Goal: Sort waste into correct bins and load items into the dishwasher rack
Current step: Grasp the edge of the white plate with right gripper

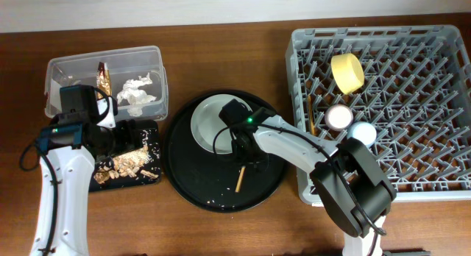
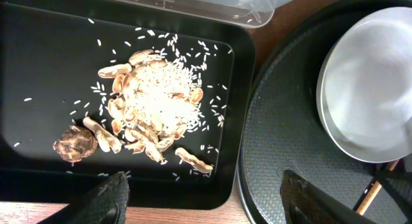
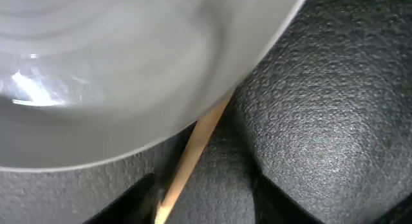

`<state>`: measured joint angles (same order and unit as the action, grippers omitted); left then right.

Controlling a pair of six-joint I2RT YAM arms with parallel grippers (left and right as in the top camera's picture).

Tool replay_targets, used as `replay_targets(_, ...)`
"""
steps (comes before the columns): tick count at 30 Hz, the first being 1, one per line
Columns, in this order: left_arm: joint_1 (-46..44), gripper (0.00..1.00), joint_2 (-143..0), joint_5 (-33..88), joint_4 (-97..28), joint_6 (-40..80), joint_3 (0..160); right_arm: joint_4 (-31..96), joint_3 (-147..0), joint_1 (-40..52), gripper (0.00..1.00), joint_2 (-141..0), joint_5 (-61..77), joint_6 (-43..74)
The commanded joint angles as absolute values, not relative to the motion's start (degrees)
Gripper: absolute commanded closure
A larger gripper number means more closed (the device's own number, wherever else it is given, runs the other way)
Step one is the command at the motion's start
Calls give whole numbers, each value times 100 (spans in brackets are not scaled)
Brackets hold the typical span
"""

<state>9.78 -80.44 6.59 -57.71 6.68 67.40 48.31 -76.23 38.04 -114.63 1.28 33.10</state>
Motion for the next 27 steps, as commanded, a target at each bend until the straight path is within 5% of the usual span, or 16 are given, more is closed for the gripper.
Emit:
replay_targets(1, 991, 25, -7959, 637, -5771, 681, 6764, 4993, -7605, 3769, 76, -11592, 36, 3400)
replay_targets(6, 991, 25, -7959, 637, -5771, 681, 6764, 5186, -7607, 3295, 95, -11413, 34, 3326)
replay_targets(12, 991, 25, -7959, 637, -5774, 681, 6764, 5575, -7985, 2692, 96, -9780, 34, 1981)
replay_targets(18, 991, 25, -7959, 637, -5774, 681, 6764, 6080, -7983, 849, 96, -9386, 60, 1068)
replay_targets(20, 991, 25, -7959, 639, -5774, 681, 6764, 6108, -7981, 698, 89, -9647, 80, 873)
replay_targets(23, 991, 25, -7959, 637, -5774, 681, 6764, 6042, -7985, 716, 58, -9734, 86, 836)
replay_targets(27, 991, 25, -7959, 637, -5774, 681, 6764, 5996, -8475, 784, 54, -9679, 1009, 840)
